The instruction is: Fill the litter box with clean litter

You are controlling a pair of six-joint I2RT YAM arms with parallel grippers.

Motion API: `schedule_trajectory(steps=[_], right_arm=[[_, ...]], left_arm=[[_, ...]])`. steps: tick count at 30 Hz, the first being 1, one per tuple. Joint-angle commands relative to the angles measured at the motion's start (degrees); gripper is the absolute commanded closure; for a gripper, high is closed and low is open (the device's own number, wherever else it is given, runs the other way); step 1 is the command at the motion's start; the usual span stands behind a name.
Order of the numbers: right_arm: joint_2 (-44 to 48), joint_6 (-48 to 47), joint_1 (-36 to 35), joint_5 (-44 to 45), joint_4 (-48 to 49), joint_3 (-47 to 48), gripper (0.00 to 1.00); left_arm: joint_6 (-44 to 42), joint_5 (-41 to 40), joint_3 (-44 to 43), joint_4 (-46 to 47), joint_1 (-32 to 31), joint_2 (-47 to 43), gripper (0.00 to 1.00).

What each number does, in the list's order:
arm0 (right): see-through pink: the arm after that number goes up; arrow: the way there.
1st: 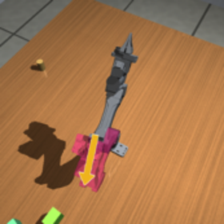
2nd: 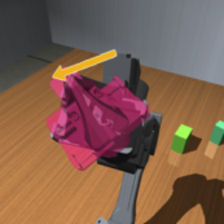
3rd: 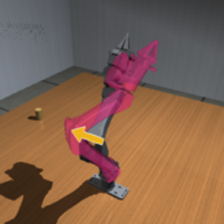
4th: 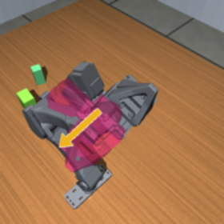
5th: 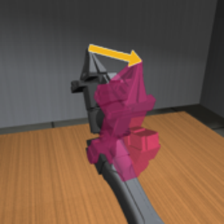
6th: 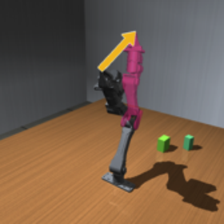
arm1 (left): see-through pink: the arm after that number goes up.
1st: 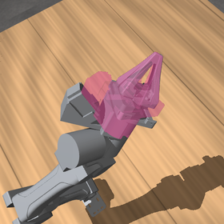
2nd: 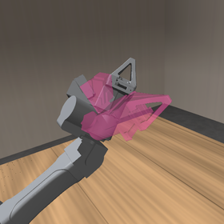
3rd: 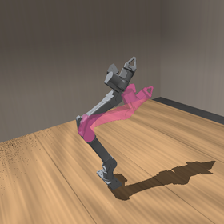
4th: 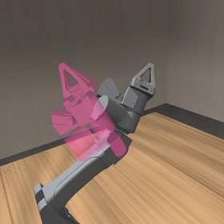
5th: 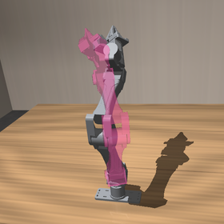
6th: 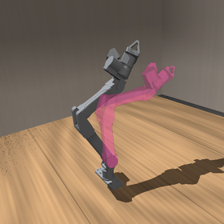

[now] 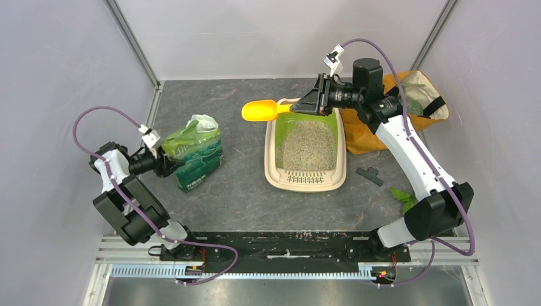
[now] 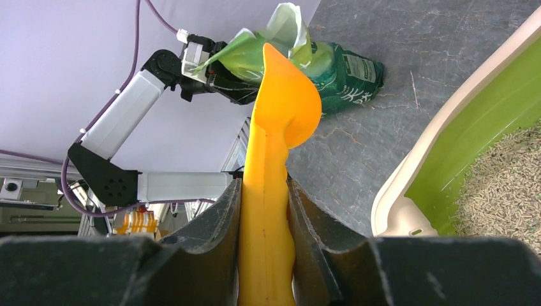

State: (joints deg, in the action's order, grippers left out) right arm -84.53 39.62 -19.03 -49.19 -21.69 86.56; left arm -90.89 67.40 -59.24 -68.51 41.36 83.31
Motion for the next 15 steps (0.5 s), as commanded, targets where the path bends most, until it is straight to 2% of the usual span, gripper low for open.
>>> schedule_trajectory(steps=[1, 4, 8, 10, 15], right_arm=[[-0.5, 0.2, -0.5, -0.4, 1.8, 1.6, 1.0], [-0.7, -0.1, -0.5, -0.2, 1.3, 1.9, 1.0], [-0.6, -1.0, -0.6, 0.4, 0.7, 1.8, 1.0], [-0.3, -2.3, -0.8, 1.4, -0.2, 1.8, 1.0], [0.3, -7.9, -2.1, 4.4, -5.8, 4.6, 1.0]], left_arm=[[-3.3, 5.6, 0.6, 0.0, -0.1, 2.1, 0.56], [-10.9, 6.3, -0.4, -7.0, -0.1, 3.9, 0.8], [-29.2, 6.2, -5.5, -25.1, -0.1, 6.8, 0.97], [-27.2, 6.5, -7.9, -25.9, -0.2, 6.1, 0.98], [-30.8, 1.2, -9.4, -25.9, -4.3, 0.7, 0.98]])
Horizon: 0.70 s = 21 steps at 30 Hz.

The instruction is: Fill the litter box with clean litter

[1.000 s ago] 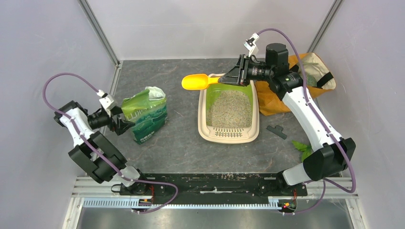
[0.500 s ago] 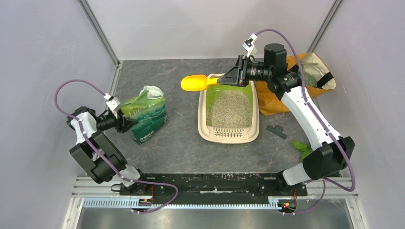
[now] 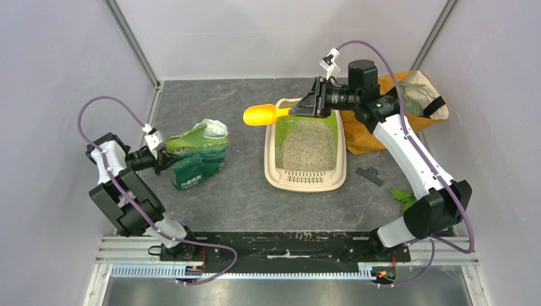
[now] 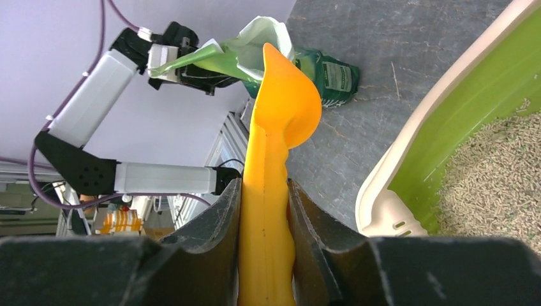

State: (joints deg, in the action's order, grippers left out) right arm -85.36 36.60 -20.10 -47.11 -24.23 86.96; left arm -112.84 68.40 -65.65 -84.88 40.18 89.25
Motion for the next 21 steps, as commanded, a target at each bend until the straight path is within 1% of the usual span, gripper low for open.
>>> schedule_trajectory(steps=[1, 3, 6, 9, 11, 13, 18, 21], right_arm=[[1.1, -5.6, -1.3, 2.4, -4.2, 4.8, 1.0], [1.2, -6.5, -1.5, 2.6, -5.5, 5.2, 1.0], [1.8, -7.9, -2.5, 2.6, -7.1, 5.3, 1.0], [2.1, -10.2, -5.0, 3.0, -9.5, 5.0, 1.0], [1.9, -11.1, -6.7, 3.6, -10.2, 4.8, 1.0], [1.5, -12.1, -8.1, 4.8, -10.9, 5.0, 1.0], [-0.6, -11.9, -10.4, 6.6, -10.6, 6.1, 1.0], [-1.9, -11.8, -12.0, 8.8, -12.0, 5.9, 1.0]], left_arm=[[-9.2, -0.6, -3.5, -9.6, -4.3, -5.9, 0.98], [-10.5, -1.9, -4.2, -9.4, -6.0, -7.1, 0.98], [-9.8, -2.6, -6.6, -9.4, -8.1, -8.3, 0.98], [-9.8, -4.3, -8.0, -8.9, -10.0, -10.1, 0.98], [-8.4, -5.8, -8.6, -7.3, -11.4, -11.4, 0.98], [-9.5, -7.9, -8.5, -7.0, -13.0, -12.9, 0.98], [-8.6, -9.7, -8.0, -4.7, -15.7, -15.9, 0.98], [-5.8, -9.9, -8.2, -3.3, -17.4, -17.1, 0.98]])
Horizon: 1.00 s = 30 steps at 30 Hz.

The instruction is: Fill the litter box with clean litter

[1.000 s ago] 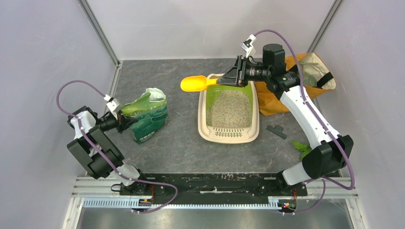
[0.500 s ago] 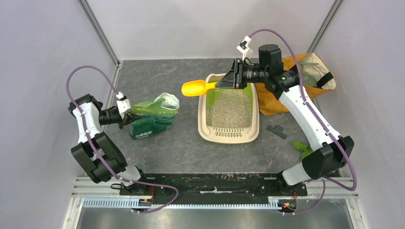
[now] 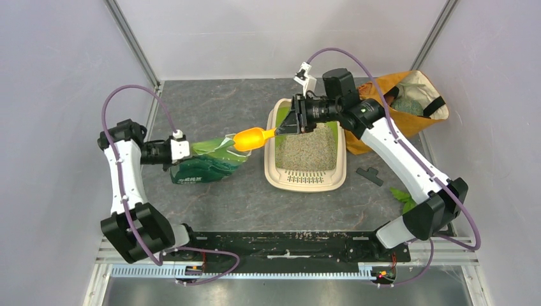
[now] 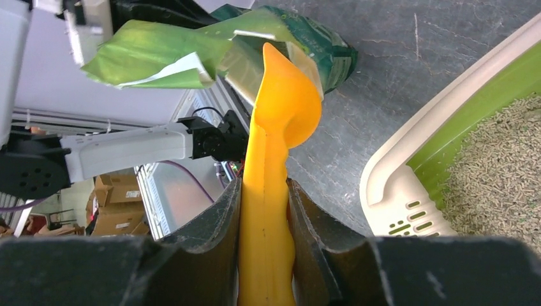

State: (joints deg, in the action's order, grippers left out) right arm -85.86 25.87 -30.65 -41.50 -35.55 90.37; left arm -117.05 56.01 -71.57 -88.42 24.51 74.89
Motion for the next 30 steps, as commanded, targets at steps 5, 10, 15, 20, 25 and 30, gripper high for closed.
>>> schedule_trajectory(steps=[5, 10, 15, 20, 25, 30], right_arm=[[-5.1, -1.1, -4.1, 8.0, -3.2, 5.0, 1.0], [-8.9, 1.6, -6.5, 10.2, -4.1, 7.4, 1.0], [-12.9, 5.6, -9.3, 13.8, -4.9, 9.3, 1.0], [-17.1, 8.5, -11.1, 14.4, -4.4, 11.2, 1.0], [-21.3, 11.3, -12.6, 17.6, -6.3, 12.6, 1.0], [-25.5, 12.4, -14.0, 19.0, -7.6, 15.2, 1.0]], left_arm=[[-0.3, 1.0, -1.1, 2.7, -4.1, -5.5, 0.98], [3.0, 0.3, -1.1, 5.4, -6.2, -7.9, 0.98], [11.3, -0.6, 0.3, 12.1, -9.0, -12.2, 0.98], [16.5, -0.5, 2.3, 14.4, -11.0, -15.1, 0.98], [16.9, -1.2, 6.8, 18.0, -12.1, -18.6, 0.98], [19.8, -1.1, 5.7, 19.8, -13.0, -18.6, 0.98]])
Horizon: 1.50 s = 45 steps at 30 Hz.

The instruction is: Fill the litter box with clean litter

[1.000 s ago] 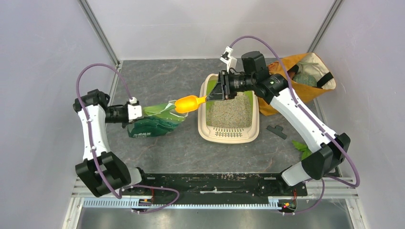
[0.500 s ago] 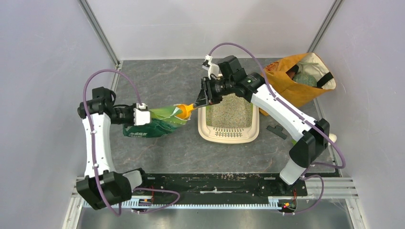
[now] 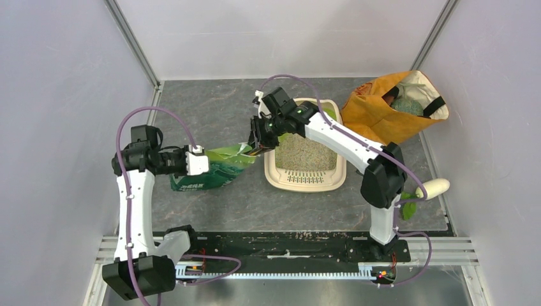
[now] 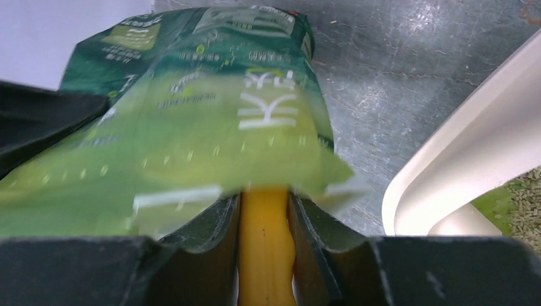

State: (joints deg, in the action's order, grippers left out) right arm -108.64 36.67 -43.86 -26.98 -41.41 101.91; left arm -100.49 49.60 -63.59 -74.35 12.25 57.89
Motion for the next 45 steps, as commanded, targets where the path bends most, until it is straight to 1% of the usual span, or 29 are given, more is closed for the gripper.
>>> schedule_trajectory(steps=[1, 6, 10, 13, 18, 22, 24, 27, 31, 35, 39, 41, 45], right_arm=[[-3.4, 1.5, -1.3, 5.2, -2.2, 4.2, 1.0], [-6.3, 0.4, -4.0, 9.9, -5.1, 6.7, 1.0], [-8.0, -0.2, -5.7, 13.5, -6.9, 8.2, 1.0], [-9.8, -0.5, -6.2, 14.1, -7.3, 9.1, 1.0], [-12.9, 0.9, -7.0, 10.9, -5.0, 8.8, 1.0], [-14.7, 2.7, -7.2, 4.0, 0.2, 7.9, 1.0], [-15.0, 2.8, -7.3, 0.3, 4.5, 6.8, 1.0], [-14.0, 3.6, -7.2, -4.2, 13.1, 2.2, 1.0], [-14.2, 6.6, -6.7, -8.2, 19.9, -1.8, 1.0], [-13.2, 13.9, -5.8, -13.5, 37.2, -8.6, 1.0], [-12.3, 19.5, -5.4, -17.4, 50.4, -11.7, 1.0], [-11.4, 21.9, -5.0, -18.7, 54.7, -13.2, 1.0], [-8.2, 24.9, -4.3, -20.4, 60.2, -15.8, 1.0]], left_arm=[[3.3, 5.4, -2.5, 5.7, -0.9, -1.6, 0.98], [1.3, 5.1, -2.2, 5.7, -2.2, -1.9, 0.98], [1.9, 4.7, -3.3, 5.8, -3.7, -1.6, 0.98], [2.8, 4.6, -3.4, 6.3, -4.5, -1.8, 0.98], [4.4, 3.9, -1.7, 8.1, -6.6, -2.0, 0.98], [6.3, 3.4, -0.3, 10.4, -8.3, -2.0, 0.98], [7.3, 3.8, 0.6, 11.0, -8.9, -1.7, 0.98], [8.0, 3.5, 2.7, 12.3, -9.3, -1.6, 0.98], [9.2, 3.6, 5.1, 14.4, -9.3, -1.8, 0.98], [11.6, 4.4, 5.3, 15.9, -9.4, -1.1, 0.98], [15.4, 4.4, 5.5, 19.0, -9.3, -0.7, 0.98], [17.4, 4.8, 5.5, 20.5, -9.3, -0.6, 0.98], [20.4, 5.2, 5.1, 22.6, -9.3, -0.7, 0.98]])
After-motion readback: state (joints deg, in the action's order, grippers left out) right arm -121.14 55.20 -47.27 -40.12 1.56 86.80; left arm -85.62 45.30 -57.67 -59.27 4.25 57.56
